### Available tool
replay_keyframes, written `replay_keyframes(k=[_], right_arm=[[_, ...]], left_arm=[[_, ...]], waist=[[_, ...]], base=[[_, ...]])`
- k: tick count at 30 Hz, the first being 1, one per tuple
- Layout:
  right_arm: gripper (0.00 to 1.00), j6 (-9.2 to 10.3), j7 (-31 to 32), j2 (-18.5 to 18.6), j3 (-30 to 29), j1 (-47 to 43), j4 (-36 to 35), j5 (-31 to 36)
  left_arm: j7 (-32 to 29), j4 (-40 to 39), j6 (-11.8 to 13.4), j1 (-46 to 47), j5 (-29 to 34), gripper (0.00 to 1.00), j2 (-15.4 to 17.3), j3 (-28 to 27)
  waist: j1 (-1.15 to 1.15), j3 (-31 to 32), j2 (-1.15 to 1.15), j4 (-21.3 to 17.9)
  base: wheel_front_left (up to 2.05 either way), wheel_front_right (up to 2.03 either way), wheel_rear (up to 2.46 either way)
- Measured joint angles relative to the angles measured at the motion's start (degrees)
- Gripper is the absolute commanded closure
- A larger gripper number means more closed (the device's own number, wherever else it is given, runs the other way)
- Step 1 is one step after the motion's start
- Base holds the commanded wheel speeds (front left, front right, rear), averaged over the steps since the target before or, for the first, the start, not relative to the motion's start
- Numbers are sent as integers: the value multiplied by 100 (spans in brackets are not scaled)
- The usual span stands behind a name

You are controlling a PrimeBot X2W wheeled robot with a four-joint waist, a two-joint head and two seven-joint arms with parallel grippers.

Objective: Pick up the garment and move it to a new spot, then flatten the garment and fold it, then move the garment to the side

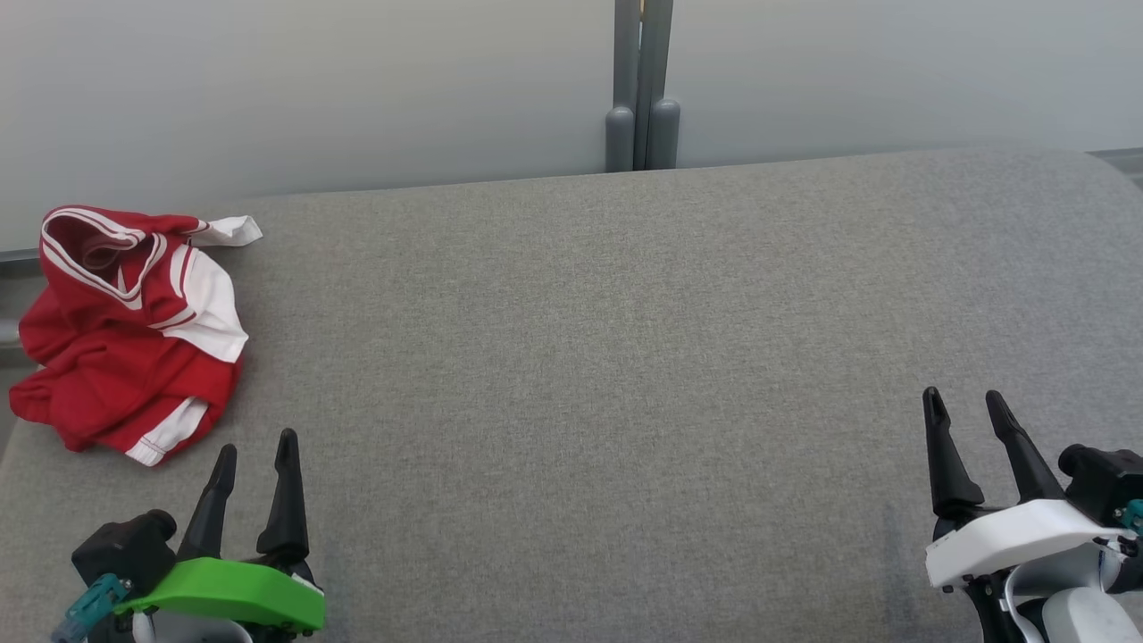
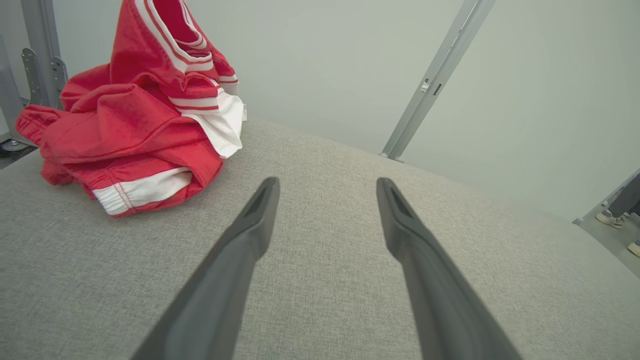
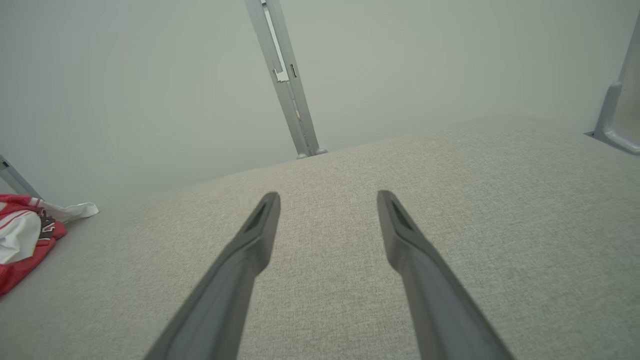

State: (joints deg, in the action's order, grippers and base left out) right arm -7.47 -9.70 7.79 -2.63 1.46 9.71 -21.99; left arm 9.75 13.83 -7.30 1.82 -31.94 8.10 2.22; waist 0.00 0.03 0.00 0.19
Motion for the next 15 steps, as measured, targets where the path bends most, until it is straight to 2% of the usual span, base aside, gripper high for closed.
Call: replay_keyframes(k=[15], right_arm=[[0,0,-187,49,-2,-79,0,742]], left_arm=[[194,124,-1,-92,479,0,37,58]], waist=[[0,27,0,21]], base=[[0,0,0]])
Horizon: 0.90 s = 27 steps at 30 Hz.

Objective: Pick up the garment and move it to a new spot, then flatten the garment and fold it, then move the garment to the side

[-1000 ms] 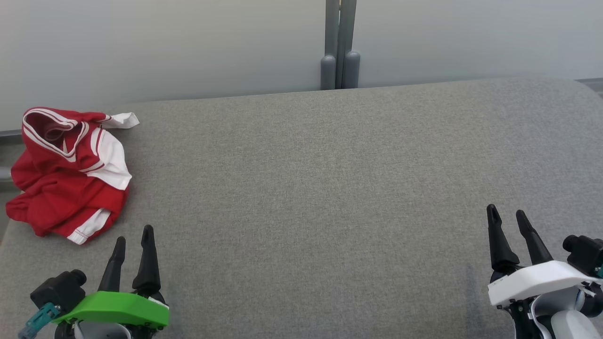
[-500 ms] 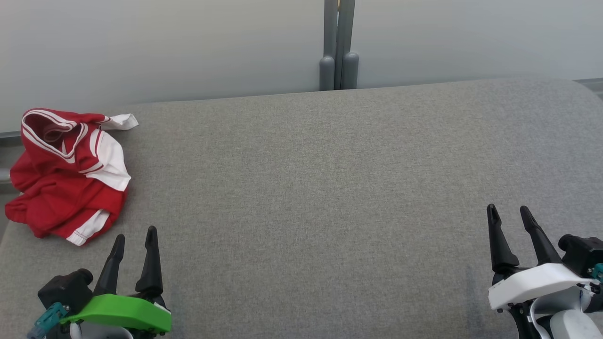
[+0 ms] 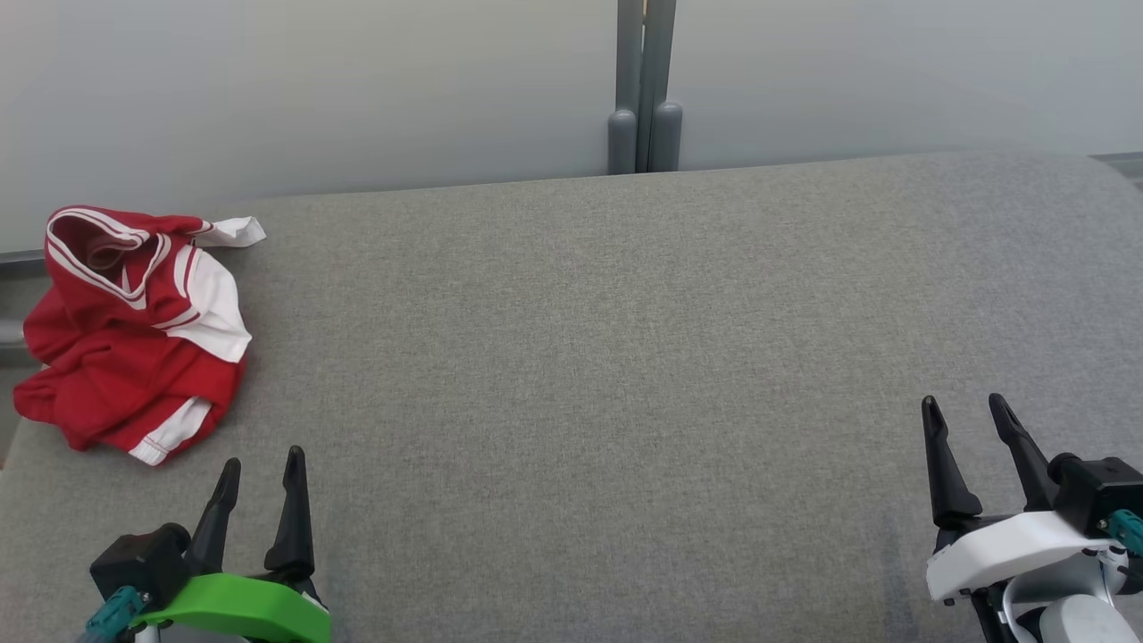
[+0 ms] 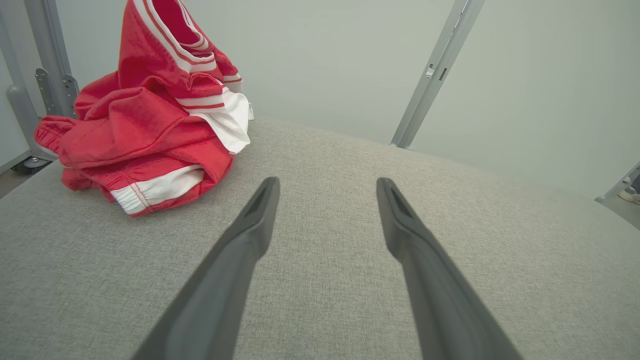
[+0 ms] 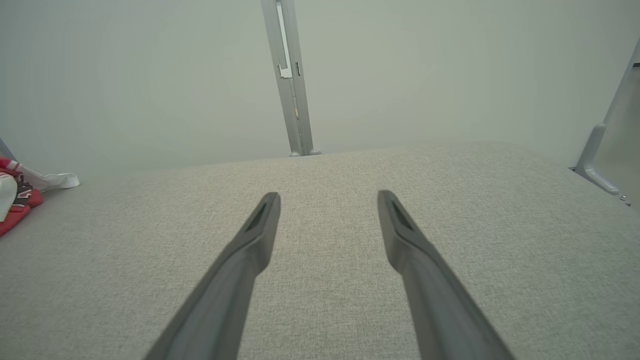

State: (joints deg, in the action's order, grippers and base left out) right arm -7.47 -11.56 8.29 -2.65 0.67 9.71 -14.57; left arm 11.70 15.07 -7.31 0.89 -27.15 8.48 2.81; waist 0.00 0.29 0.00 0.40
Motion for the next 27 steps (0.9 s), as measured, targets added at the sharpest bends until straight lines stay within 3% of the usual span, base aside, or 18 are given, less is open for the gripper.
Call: replay_keyframes(k=[27], right_arm=[[0,-2,-316,120,29,-70,3,951]], left_arm=[[302,417,-7,-1,628,0,226,231]], waist=[[0,-23,0,2]], base=[[0,0,0]])
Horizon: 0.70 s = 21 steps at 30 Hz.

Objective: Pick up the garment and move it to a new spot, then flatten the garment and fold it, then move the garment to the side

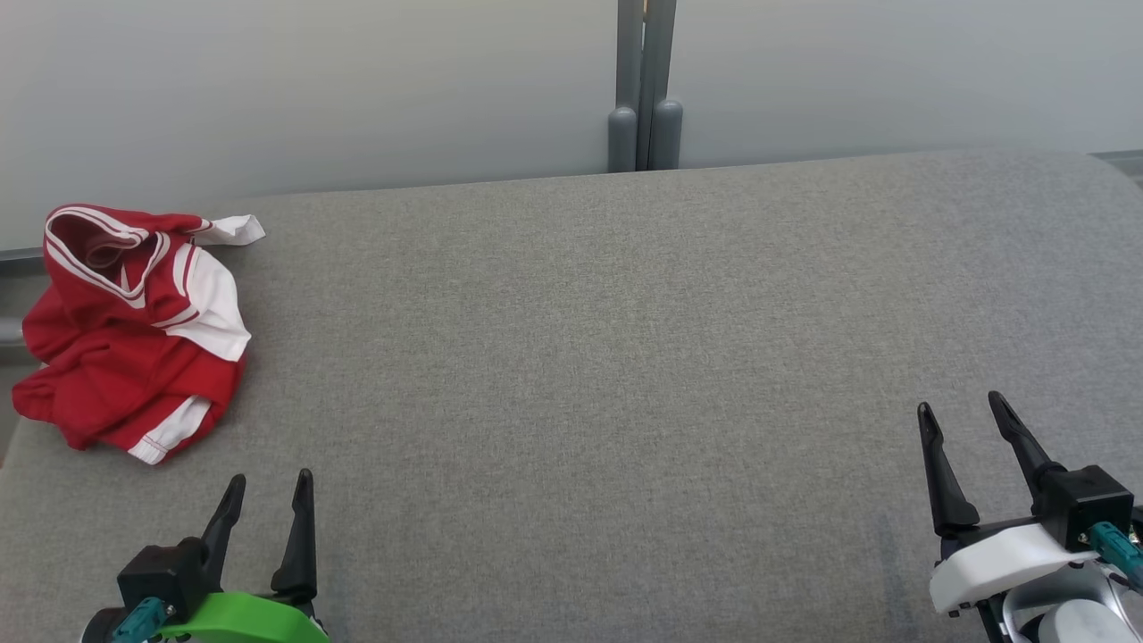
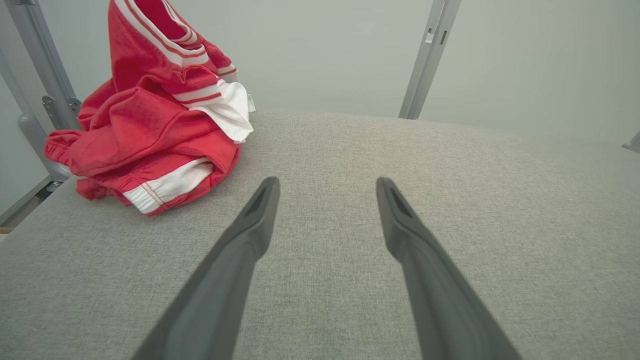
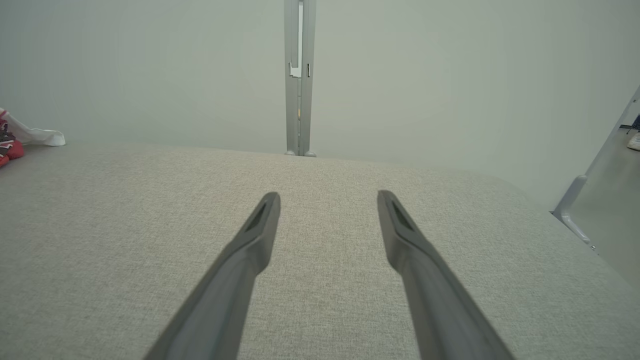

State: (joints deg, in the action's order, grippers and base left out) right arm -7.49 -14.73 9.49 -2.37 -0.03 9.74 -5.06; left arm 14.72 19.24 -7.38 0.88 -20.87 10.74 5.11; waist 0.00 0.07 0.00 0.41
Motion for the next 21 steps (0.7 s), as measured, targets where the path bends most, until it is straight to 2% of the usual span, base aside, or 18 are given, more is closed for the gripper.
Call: replay_keyframes(k=[21], right_arm=[[0,0,-33,9,-93,-20,259,-186]], left_arm=[[32,49,0,23,67,0,26,-27]], waist=[[0,27,0,6]], base=[[0,0,0]])
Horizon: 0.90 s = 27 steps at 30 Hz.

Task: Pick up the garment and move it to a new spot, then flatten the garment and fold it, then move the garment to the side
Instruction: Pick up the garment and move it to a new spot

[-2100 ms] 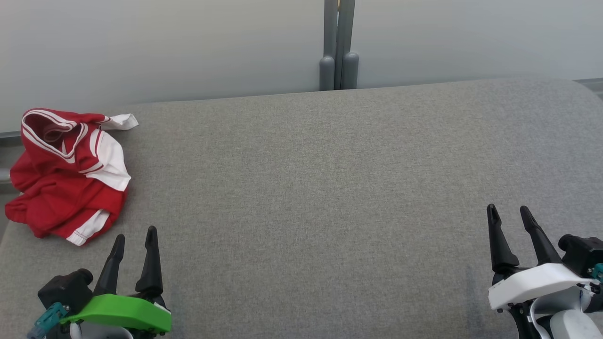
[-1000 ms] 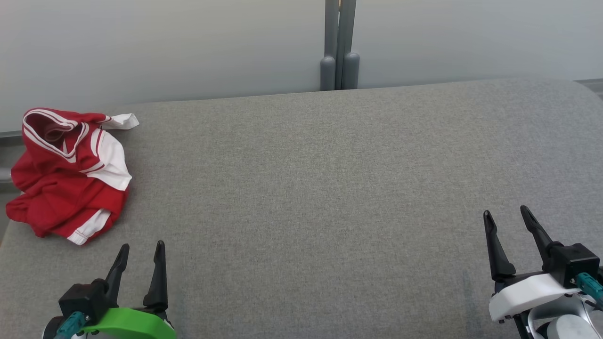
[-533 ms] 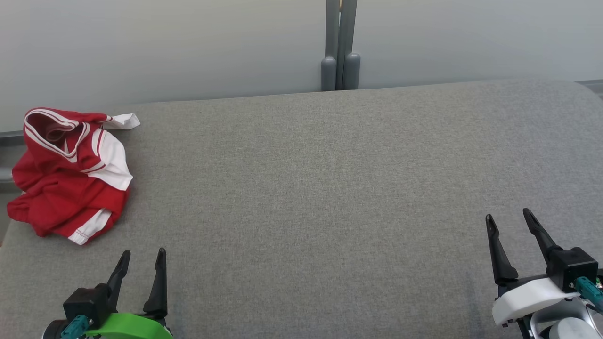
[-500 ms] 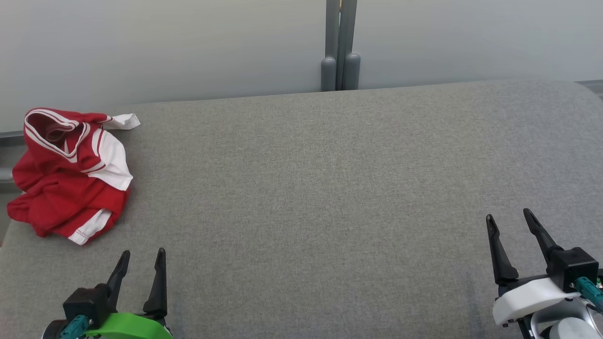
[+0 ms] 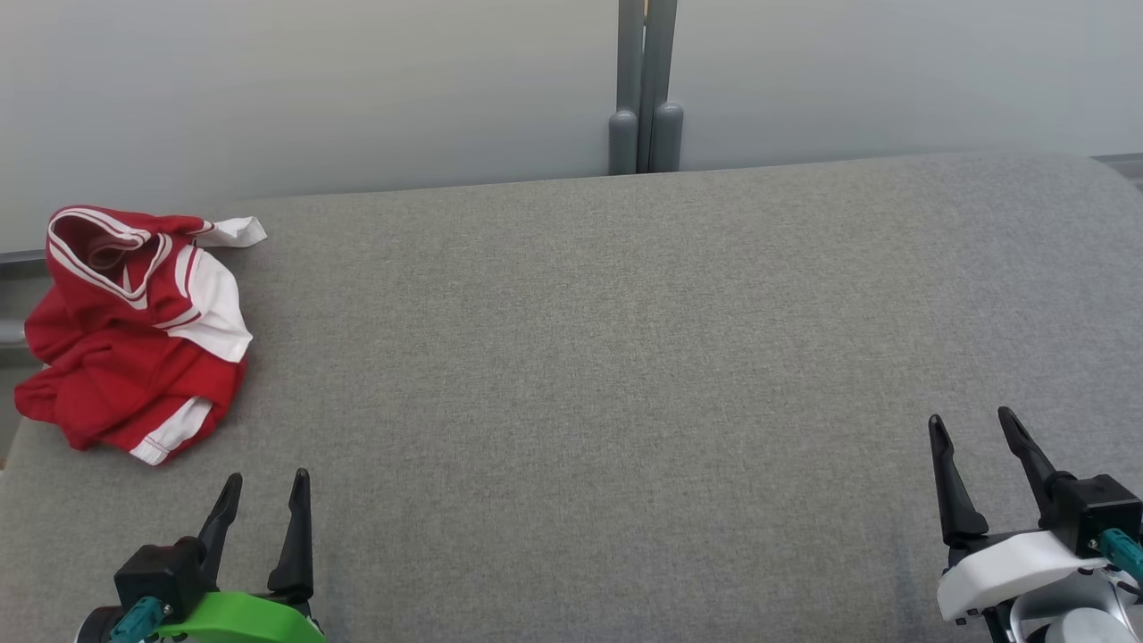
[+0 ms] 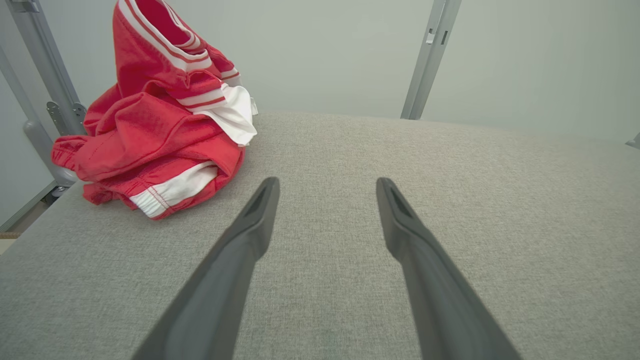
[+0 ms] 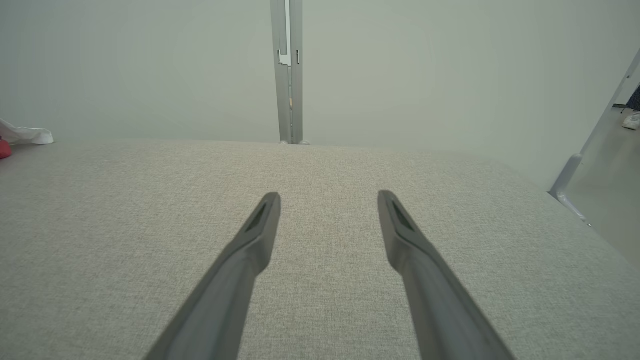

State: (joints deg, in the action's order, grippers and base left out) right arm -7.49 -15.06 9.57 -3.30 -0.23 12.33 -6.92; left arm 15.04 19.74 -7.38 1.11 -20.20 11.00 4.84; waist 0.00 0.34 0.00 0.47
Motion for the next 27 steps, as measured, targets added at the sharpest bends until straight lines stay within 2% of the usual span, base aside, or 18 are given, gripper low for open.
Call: replay_keyframes(k=[20,27], right_arm=[[0,0,0,5,14,3,34,-8],[0,0,0,0,-37,-1,14,-9]], left_arm=[[0,-2,0,-1,24,0,-16,-10],[1,0,0,13,36,0,-14,5]], waist=[[0,19,0,-3],[0,30,0,110]], base=[[0,0,0],[0,0,0]])
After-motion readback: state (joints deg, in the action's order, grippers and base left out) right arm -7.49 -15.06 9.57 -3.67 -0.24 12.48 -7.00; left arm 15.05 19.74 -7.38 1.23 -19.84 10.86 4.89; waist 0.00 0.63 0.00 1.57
